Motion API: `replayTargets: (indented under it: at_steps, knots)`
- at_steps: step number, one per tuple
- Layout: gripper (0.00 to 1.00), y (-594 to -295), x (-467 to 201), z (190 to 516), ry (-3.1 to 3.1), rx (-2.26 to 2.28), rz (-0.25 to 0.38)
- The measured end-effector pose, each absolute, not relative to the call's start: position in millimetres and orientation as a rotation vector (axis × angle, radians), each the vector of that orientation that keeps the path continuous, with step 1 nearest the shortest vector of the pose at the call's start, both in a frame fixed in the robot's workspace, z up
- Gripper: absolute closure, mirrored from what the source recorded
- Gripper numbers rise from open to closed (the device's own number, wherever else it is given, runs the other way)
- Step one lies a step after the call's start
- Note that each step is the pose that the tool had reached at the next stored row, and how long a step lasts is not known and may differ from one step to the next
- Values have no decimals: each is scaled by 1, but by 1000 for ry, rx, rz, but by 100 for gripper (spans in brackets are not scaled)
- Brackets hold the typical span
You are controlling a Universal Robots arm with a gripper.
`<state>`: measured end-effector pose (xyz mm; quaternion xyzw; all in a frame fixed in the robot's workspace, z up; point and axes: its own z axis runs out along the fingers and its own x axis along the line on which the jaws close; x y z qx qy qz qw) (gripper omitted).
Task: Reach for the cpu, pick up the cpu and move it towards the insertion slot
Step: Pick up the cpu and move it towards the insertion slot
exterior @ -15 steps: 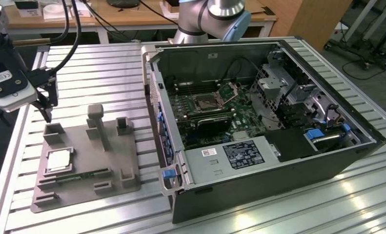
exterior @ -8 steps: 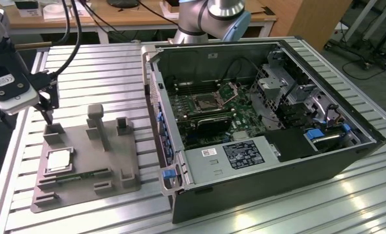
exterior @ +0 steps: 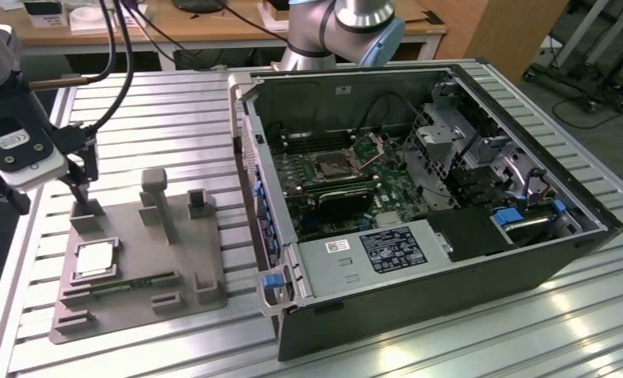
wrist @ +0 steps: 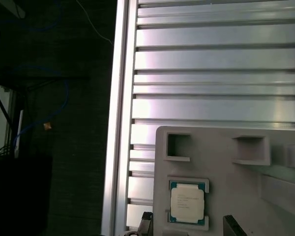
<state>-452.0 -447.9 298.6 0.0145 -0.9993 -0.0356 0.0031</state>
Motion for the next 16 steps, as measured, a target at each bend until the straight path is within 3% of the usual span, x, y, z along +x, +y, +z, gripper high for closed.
replayTargets:
  at_steps: [16]
  knots:
    - [35,-448,-452,272,-3133,46,-112]
